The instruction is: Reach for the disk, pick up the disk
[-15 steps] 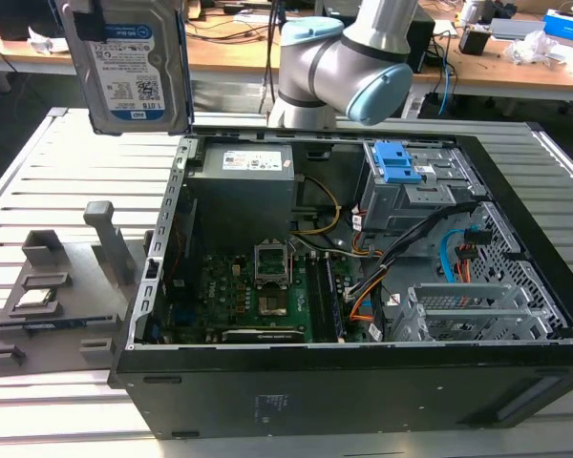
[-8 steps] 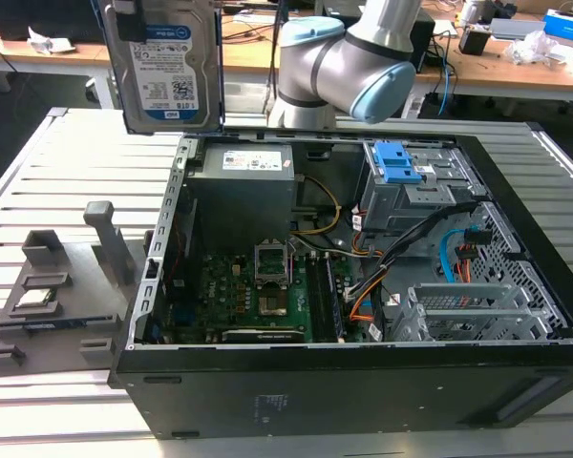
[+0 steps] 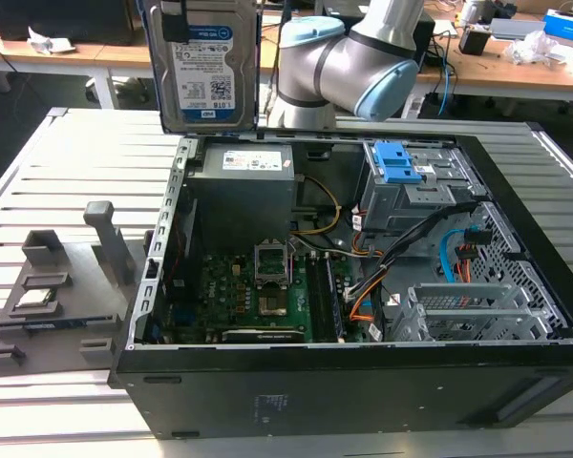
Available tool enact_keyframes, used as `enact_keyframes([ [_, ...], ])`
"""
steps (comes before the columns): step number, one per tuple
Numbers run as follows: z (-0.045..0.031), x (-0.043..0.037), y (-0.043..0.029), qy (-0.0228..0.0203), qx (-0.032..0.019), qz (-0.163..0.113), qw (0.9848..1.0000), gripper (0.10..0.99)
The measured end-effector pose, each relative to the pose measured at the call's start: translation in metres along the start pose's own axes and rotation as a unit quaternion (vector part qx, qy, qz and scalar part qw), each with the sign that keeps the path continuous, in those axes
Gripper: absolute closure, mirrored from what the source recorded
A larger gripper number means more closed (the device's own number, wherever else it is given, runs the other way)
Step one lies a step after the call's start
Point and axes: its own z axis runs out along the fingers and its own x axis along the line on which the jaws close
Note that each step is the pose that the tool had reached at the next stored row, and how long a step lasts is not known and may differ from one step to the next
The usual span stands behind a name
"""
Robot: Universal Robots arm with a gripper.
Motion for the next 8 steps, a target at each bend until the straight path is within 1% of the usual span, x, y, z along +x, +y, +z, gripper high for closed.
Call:
enact_keyframes([
  [4, -0.0007, -0.0006, -0.0158, 0.0000, -0.0001, 0.000, 1.0000, 0.718],
  [6, -0.0012, -0.0011, -0.0264, 0.0000, -0.0001, 0.000, 1.0000, 0.718],
  [7, -0.0014, -0.0012, -0.0300, 0.0000, -0.0001, 0.000, 1.0000, 0.718],
  [8, -0.0017, -0.0015, -0.0369, 0.0000, -0.0001, 0.000, 1.0000, 0.718],
])
